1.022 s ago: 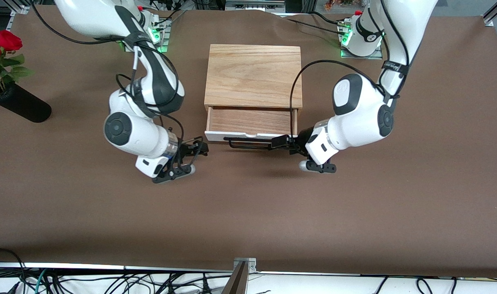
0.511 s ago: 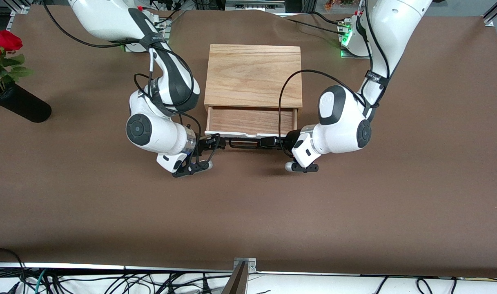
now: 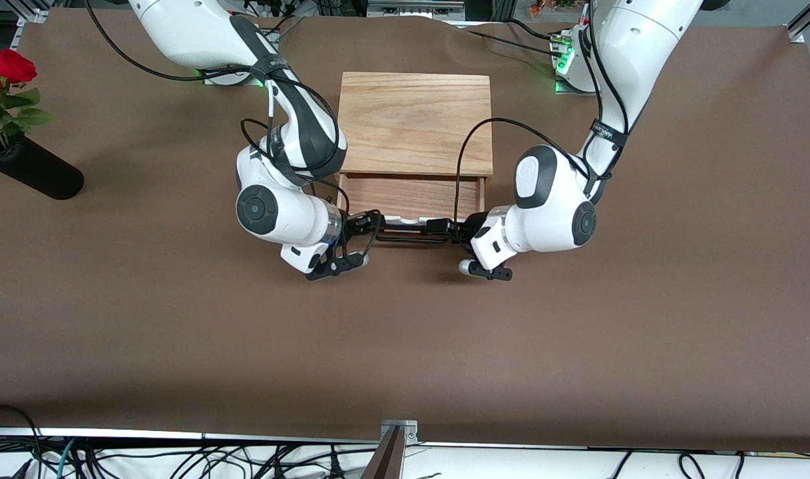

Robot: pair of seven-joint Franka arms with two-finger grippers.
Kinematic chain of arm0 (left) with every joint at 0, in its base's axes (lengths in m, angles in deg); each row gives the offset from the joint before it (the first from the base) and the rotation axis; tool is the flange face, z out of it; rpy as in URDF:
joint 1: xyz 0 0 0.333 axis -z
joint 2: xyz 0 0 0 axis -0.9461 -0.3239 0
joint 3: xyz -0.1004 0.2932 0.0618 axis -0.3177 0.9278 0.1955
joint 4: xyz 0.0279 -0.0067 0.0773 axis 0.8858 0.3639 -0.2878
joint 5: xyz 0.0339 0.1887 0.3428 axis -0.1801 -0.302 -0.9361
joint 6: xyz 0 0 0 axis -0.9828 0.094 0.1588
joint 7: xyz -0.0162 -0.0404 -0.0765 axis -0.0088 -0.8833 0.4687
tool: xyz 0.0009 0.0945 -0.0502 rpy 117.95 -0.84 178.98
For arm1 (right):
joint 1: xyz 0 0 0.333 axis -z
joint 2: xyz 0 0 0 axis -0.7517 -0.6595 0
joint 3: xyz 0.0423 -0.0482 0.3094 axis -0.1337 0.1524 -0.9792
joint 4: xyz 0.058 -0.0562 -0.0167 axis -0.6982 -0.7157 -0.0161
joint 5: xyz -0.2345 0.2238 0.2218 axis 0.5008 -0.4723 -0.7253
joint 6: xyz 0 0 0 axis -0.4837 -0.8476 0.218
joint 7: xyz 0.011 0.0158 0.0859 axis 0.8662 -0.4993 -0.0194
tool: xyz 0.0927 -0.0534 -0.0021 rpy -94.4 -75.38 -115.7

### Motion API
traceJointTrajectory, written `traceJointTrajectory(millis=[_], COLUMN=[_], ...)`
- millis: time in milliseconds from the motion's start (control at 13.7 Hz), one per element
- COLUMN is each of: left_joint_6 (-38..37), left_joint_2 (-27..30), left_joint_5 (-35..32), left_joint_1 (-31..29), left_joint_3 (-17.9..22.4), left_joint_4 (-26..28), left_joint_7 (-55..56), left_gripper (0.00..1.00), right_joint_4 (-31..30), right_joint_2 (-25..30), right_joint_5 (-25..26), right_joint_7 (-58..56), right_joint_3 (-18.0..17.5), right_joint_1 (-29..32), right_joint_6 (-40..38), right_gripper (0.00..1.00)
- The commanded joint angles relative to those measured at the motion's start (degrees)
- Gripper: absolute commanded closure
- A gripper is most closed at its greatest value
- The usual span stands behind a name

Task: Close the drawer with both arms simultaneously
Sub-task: 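Move the right gripper while the left gripper reaches the drawer front, then push the drawer front with the right gripper while the left gripper pushes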

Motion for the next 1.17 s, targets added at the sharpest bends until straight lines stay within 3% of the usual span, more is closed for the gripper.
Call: traceJointTrajectory(millis=[0, 1095], left_joint_6=[0.1, -5.5], left_joint_2=[1.1, 2.5], left_joint_5=[1.0, 1.0], left_joint_1=[0.0, -0.1], left_joint_3=[0.0, -0.1], left_joint_4=[1.6, 3.3], left_joint_7=[-2.3, -1.9], left_gripper=[0.0, 0.0], right_joint_4=[0.9, 1.0], right_joint_2=[-0.4, 0.1], right_joint_5=[-1.2, -1.2], right_joint_7=[0.1, 0.2], right_joint_3=[0.2, -2.0], right_joint_1=[-0.4, -0.7], right_joint_6=[-0.7, -9.6], right_gripper=[0.0, 0.0])
